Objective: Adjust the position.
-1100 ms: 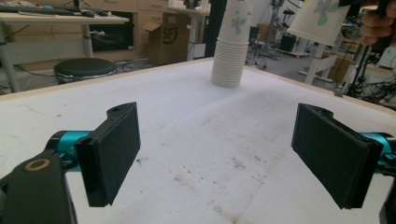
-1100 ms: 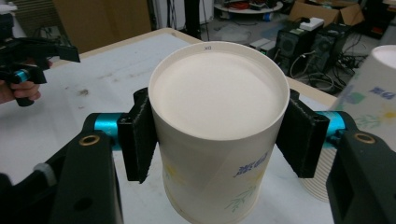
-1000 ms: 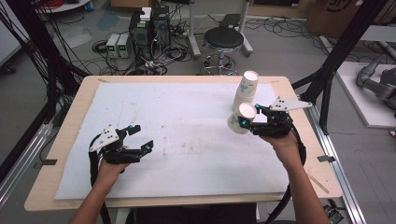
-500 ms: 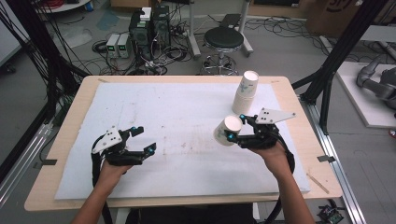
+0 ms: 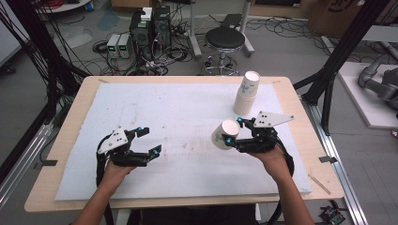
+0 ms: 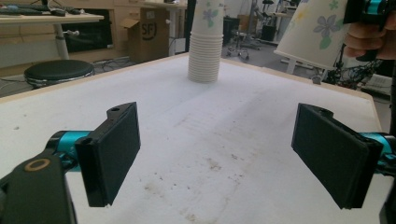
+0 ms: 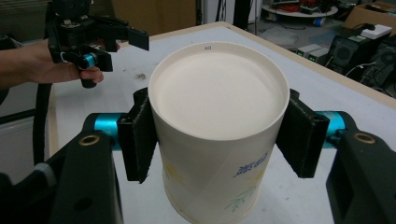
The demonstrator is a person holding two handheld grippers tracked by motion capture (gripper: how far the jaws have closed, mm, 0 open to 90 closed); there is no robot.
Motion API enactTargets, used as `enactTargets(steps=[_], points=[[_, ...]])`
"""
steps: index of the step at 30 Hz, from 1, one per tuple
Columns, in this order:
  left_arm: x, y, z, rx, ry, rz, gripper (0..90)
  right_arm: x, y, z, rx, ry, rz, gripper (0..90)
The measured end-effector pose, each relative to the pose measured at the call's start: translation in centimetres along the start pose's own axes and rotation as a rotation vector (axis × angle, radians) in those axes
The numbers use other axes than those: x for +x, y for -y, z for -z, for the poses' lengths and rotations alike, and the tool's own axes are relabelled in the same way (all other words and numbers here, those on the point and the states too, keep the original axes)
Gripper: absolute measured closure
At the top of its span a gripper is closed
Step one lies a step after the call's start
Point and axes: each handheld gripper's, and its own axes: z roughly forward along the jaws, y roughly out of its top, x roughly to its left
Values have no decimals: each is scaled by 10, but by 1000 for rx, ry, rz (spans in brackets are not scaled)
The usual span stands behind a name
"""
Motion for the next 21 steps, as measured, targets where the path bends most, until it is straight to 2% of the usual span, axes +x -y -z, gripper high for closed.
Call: enactTargets(steps=[6, 9, 10, 11, 12, 14, 15, 17, 18, 21], points=[[-4, -2, -3, -3, 37, -17, 157, 3, -1, -5, -4, -33, 1, 366], [-7, -4, -4, 2, 47, -31, 157, 7, -2, -10, 1, -55, 18, 365], [-9, -6, -5, -1, 72, -44, 159, 8, -2, -13, 3, -62, 25, 366], [-9, -6, -5, -1, 72, -44, 159, 8, -2, -13, 3, -62, 25, 366], [-12, -6, -7, 0, 100, -54, 159, 10, -3, -17, 17, -80, 34, 365], [-14, -7, -8, 6, 113, -63, 159, 11, -3, -19, 20, -83, 40, 364], [-16, -7, -10, 16, 119, -75, 159, 15, -3, -24, 21, -103, 42, 364], [-19, -8, -13, 33, 132, -76, 158, 18, -3, -27, 18, -121, 50, 362], [-23, -9, -16, 39, 150, -55, 154, 20, -3, -29, 18, -129, 54, 361], [-29, -11, -21, 41, 191, -61, 154, 25, -3, -36, 18, -153, 64, 358]])
